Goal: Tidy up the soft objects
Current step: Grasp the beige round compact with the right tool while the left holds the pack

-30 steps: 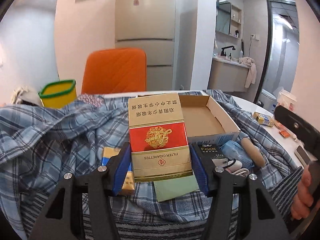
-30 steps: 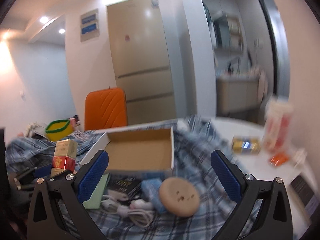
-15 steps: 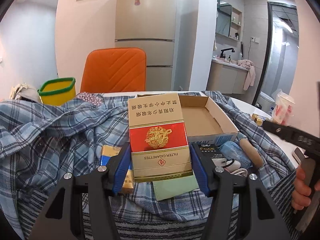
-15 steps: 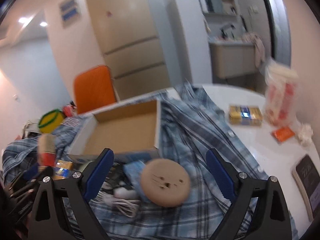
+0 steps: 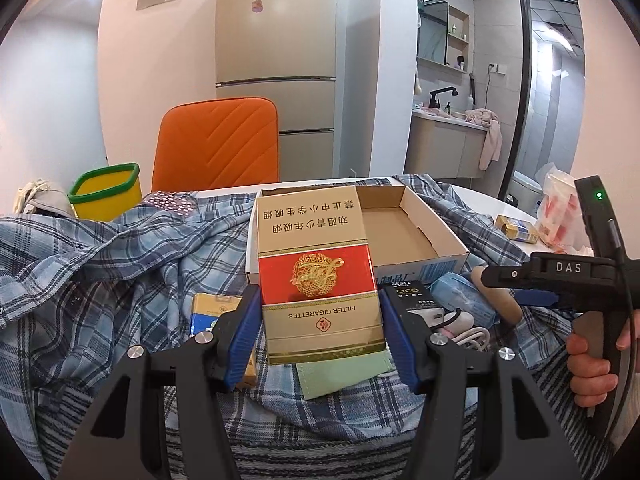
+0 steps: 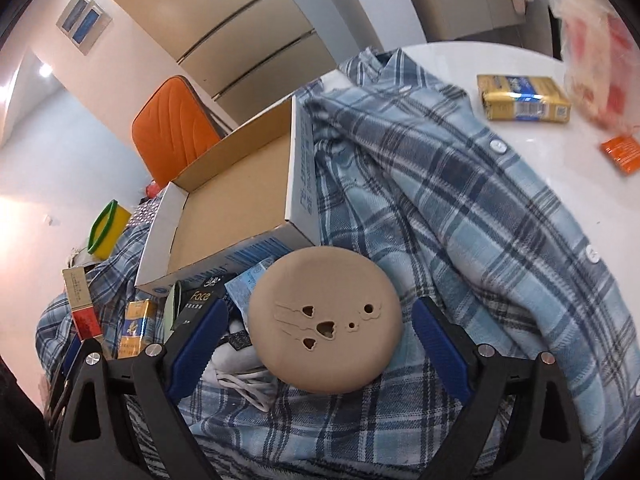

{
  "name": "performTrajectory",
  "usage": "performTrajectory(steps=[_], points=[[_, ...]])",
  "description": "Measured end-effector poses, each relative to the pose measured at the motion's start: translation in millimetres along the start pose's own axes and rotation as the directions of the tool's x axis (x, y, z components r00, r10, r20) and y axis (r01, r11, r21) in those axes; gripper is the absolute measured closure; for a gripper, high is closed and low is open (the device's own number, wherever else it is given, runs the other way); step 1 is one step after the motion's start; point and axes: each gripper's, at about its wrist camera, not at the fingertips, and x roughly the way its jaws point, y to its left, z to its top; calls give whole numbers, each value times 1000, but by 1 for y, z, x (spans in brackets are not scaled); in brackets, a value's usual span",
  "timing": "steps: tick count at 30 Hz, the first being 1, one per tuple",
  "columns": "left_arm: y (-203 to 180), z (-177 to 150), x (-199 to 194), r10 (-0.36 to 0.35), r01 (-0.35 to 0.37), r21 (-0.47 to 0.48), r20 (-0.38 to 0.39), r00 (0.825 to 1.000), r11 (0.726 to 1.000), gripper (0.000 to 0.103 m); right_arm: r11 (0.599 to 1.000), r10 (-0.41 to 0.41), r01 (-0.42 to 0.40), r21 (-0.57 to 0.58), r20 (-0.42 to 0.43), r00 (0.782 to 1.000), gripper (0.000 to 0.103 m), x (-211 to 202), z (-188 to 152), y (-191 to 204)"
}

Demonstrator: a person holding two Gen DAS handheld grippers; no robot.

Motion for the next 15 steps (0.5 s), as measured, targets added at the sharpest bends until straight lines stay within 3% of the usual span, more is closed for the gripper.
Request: performTrajectory(steps=[3,12,15], points=[[-2,0,1,-6,6,6,-7,1000,1000,46,1000,-12,13,4,-28,1000,14,5,-1,-1],[-4,0,2,-7,7,10,-10,1000,1000,46,998,-48,47,-34,-41,998,15,9,-2,3],[-5,0,1,-7,7,11,-4,1000,1000,46,998,-46,44,-40,-30,999,23,5,-3,4]])
